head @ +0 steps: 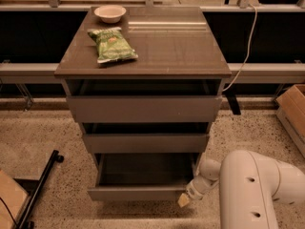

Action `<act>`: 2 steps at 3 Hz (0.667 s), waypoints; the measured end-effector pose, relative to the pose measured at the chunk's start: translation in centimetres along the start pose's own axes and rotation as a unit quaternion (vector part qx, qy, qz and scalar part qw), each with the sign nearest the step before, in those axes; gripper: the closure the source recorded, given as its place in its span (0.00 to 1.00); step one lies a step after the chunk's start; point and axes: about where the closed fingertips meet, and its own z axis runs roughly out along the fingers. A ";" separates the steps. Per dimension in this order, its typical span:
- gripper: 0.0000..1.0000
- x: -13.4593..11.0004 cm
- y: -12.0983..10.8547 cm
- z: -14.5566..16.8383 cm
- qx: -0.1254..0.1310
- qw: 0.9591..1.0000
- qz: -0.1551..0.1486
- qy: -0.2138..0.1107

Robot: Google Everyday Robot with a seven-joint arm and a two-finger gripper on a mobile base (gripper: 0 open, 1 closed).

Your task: Close bottom drawer

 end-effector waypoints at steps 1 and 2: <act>1.00 0.0 0.0 0.0 0.000 1.000 0.000 0.000; 1.00 0.1 -0.1 0.5 0.012 1.000 0.002 0.000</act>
Offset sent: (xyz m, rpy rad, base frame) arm 0.0015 -0.0005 -0.0073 -0.0572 -0.0328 -0.0208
